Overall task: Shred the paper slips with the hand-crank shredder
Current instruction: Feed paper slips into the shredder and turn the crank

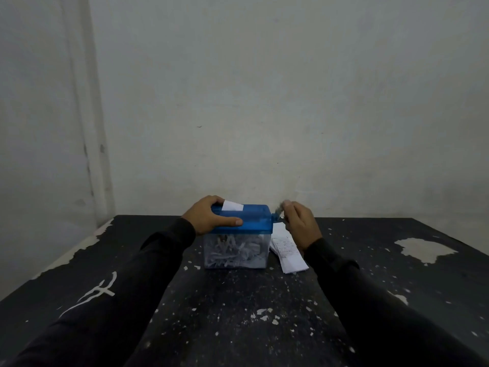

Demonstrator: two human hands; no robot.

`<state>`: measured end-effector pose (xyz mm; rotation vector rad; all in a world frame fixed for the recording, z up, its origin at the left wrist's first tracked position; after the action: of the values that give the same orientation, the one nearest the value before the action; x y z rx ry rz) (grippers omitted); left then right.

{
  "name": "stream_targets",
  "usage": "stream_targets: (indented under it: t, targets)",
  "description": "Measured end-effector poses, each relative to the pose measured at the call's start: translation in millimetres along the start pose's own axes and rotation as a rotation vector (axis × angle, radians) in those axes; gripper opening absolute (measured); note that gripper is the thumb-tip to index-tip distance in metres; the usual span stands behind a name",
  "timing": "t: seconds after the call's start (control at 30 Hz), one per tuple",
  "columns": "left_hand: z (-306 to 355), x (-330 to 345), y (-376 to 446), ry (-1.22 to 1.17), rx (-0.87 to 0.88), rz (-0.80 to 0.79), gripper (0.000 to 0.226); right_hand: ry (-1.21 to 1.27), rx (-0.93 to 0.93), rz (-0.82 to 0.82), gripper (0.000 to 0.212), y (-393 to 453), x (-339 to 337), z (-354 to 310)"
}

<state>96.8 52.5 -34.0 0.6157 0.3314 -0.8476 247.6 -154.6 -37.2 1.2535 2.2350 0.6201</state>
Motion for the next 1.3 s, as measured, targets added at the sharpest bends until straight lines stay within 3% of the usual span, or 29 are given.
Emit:
stream_targets:
  t: [0.1,0.23,0.3,0.5,0.73,0.93,1.1,1.2,1.3]
  targets:
    - [0.2,0.3,0.1,0.011,0.004,-0.003,0.075,-0.074,-0.024,0.071,0.041,26.0,-4.5,-6.6]
    - [-0.8,-0.4,0.3,0.041,0.012,0.004,0.094,-0.016,0.133,0.134,0.032,46.9,-0.6,3.2]
    - [-1.4,-0.7,0.7,0.052,0.005,0.009,0.098,-0.045,0.156,0.155,0.037,46.5,4.3,5.2]
    - [-0.5,-0.5,-0.4,0.051,0.009,0.003,0.096,0.026,0.318,0.186,0.033,48.6,2.0,24.3]
    - [-0.4,0.0,1.6,0.063,0.011,0.026,0.097,-0.108,0.463,0.237,0.025,39.4,15.2,58.0]
    - [-3.5,-0.1,0.3,0.051,0.009,0.059,0.086,-0.200,0.706,0.026,0.033,8.4,25.4,84.4]
    - [-4.4,-0.6,1.0,0.051,-0.006,0.064,0.092,-0.430,0.658,-0.145,0.034,-21.0,19.7,62.6]
    - [-4.2,-0.6,1.9,0.073,-0.010,0.051,0.102,-0.351,0.680,-0.155,0.039,-40.5,10.1,46.2]
    - [-4.6,-0.3,2.0,0.085,-0.004,0.030,0.111,-0.164,0.583,-0.085,0.039,-29.6,2.4,10.7]
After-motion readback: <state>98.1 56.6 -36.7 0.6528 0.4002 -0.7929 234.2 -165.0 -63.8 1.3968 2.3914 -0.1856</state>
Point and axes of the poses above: each hand's wrist, its own y-axis towards the middle knuckle, its own x-axis out of the palm, z = x × y, the point moved 9 cm from there along y, towards the middle knuckle, and after that the axes turned 4 degrees about z, right-handed, at the moved point
